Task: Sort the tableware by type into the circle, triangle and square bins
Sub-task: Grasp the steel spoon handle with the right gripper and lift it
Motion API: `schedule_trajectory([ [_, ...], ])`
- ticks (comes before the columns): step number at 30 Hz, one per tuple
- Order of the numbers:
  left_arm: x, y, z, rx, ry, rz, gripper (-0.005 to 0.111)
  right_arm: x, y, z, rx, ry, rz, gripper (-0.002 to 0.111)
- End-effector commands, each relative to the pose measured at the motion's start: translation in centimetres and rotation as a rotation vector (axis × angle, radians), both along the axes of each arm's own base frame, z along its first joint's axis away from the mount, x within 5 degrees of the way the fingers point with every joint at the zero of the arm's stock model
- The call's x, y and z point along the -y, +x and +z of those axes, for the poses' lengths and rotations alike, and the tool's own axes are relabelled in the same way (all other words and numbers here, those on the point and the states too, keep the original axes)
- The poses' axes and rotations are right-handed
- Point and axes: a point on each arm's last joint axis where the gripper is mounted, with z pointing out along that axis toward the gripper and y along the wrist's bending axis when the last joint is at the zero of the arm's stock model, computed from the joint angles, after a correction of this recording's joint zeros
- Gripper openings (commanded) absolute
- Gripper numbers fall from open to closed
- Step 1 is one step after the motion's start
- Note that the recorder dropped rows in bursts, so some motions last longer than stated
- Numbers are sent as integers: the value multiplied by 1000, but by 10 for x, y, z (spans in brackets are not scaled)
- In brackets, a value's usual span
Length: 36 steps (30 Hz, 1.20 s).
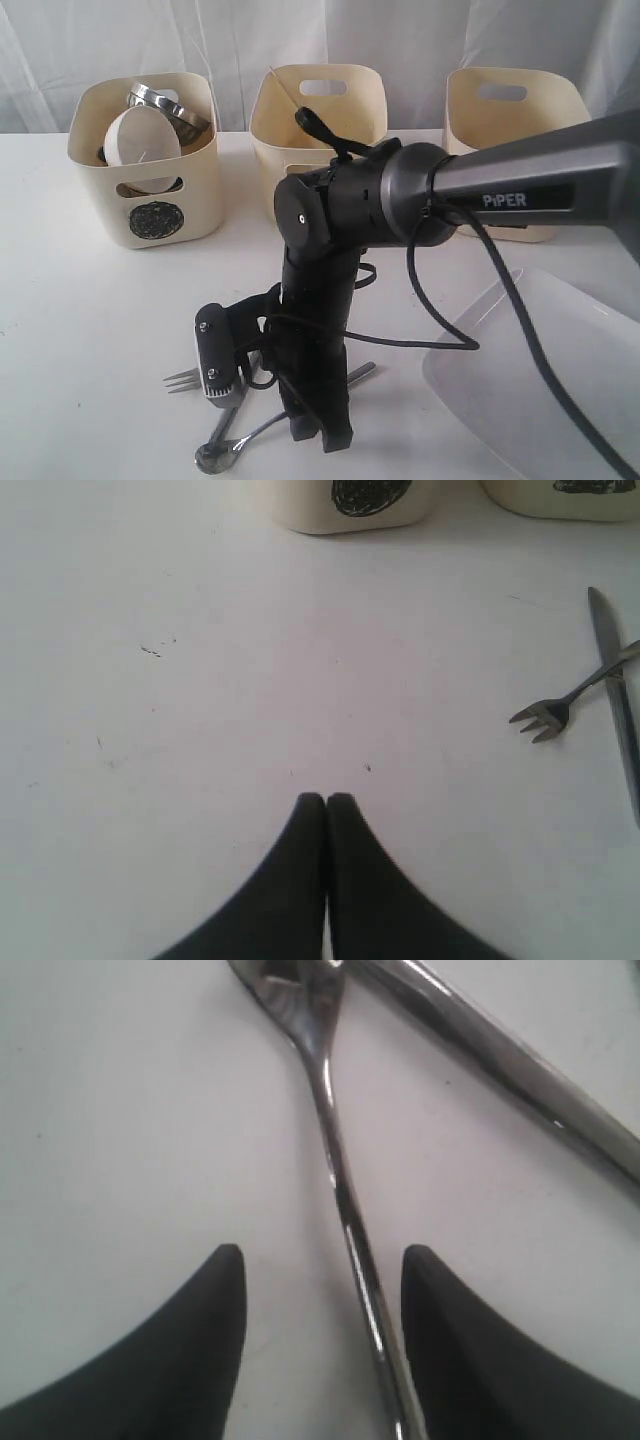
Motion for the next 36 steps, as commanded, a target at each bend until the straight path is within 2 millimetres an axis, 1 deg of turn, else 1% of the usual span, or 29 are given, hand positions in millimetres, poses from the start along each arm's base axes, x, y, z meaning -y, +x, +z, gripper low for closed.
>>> schedule_trajectory([
  [1, 1, -1, -4, -29, -7, -9, 0, -4, 2, -7, 27, 19, 6, 46],
  [6, 1, -1, -4, -29, -7, -9, 0, -5, 3, -15, 20, 11, 4, 39],
  [11, 1, -1, -4, -29, -7, -9, 0, -3, 0, -27, -42, -28, 12, 31],
  [14, 1, -1, -4, -29, -7, -9, 0, -2, -2, -33, -77, -51, 15, 21],
  [17, 1, -1, -4, -29, -7, -9, 0, -1, -4, -34, -98, -67, 26, 4],
  [18, 1, -1, -4, -29, -7, -9, 0, -1, -5, -34, -103, -70, 27, 0],
  [22, 1, -1, -4, -29, -7, -9, 0, 0, -6, -32, -112, -74, 81, 0],
  [25, 1, -1, -4, -29, -7, -9, 0, 1, -8, -19, -91, -53, 123, 0],
  [27, 1, -1, -4, -29, -7, -9, 0, 0, -7, -4, -42, -23, 122, 0],
  [31, 1, -1, -4, -29, -7, -9, 0, -2, -4, 34, 119, 76, 104, 0],
  [32, 1, -1, -4, -29, -7, -9, 0, -2, -2, 47, 184, 115, 94, 0],
  [36, 1, -1, -4, -29, -7, -9, 0, -3, 3, 84, 376, 236, 38, 0],
])
